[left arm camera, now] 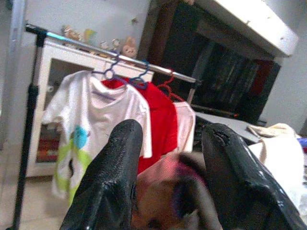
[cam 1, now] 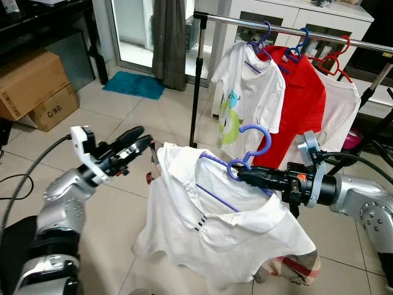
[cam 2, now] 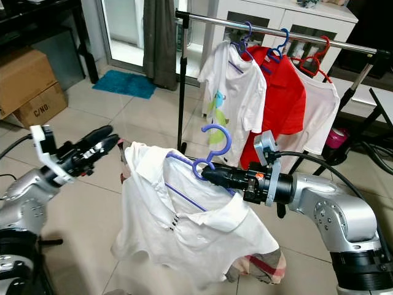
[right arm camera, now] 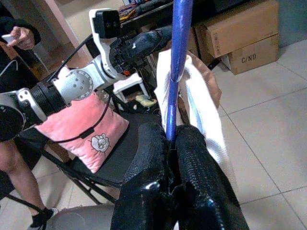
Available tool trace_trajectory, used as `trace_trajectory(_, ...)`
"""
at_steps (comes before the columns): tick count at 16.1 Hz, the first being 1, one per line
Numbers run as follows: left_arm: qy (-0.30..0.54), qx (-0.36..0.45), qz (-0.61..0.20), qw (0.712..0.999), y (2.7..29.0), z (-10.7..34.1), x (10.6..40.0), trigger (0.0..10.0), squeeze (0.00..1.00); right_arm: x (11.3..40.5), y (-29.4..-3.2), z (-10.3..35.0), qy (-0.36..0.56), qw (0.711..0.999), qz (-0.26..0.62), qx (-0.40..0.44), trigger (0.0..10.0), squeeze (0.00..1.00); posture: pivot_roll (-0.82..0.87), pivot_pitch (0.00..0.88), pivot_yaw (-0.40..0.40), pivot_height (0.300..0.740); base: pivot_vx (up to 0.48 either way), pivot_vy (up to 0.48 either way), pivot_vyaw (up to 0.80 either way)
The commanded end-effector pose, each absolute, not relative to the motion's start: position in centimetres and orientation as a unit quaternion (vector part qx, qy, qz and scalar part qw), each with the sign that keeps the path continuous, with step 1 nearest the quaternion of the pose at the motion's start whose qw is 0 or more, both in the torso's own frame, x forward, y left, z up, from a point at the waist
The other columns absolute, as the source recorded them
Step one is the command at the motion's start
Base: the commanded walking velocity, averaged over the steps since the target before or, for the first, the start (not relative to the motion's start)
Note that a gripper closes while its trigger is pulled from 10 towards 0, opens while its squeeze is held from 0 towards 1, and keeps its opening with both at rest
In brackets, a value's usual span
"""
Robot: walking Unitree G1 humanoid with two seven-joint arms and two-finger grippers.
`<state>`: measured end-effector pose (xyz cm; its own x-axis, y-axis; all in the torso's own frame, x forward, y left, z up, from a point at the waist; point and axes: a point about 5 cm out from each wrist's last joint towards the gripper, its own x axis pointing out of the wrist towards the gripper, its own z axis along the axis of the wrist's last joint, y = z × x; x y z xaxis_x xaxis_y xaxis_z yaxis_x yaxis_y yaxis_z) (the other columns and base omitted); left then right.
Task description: Hang hanger
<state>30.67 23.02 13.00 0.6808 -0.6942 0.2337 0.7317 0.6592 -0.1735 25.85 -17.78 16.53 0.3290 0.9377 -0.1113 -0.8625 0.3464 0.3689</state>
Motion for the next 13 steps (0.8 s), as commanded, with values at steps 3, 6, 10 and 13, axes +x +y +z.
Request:
trace_trajectory(3, -0.043, -0.149, -0.398, 0.904, 22.8, 11.8, 30.5, 10.0, 0.00, 25.6, -17.9, 17.6, 0.132, 0.800, 0.573, 0.118, 10.0, 0.00, -0.16, 0.000, -0.056, 0.740, 0.000, 0.000, 0.00)
trace_trajectory(6, -0.035, -0.163, -0.399, 0.902, 22.5, 11.3, 30.5, 4.3, 0.00, 25.7, -17.6, 17.8, 0.129, 0.799, 0.576, 0.116, 10.0, 0.00, -0.17, 0.000, -0.047, 0.740, 0.000, 0.000, 0.00)
trace_trajectory(10, -0.020, -0.172, -0.392, 0.903, 22.8, 10.7, 30.7, 0.0, 0.00, 25.5, -17.6, 18.1, 0.124, 0.798, 0.579, 0.113, 10.0, 0.00, -0.17, 0.000, -0.050, 0.740, 0.000, 0.000, 0.00)
trace_trajectory(13, -0.015, -0.170, -0.405, 0.898, 22.5, 10.9, 31.1, 0.0, 0.00, 25.6, -17.5, 18.3, 0.121, 0.798, 0.579, 0.112, 10.0, 0.00, -0.17, 0.000, -0.049, 0.740, 0.000, 0.000, 0.00)
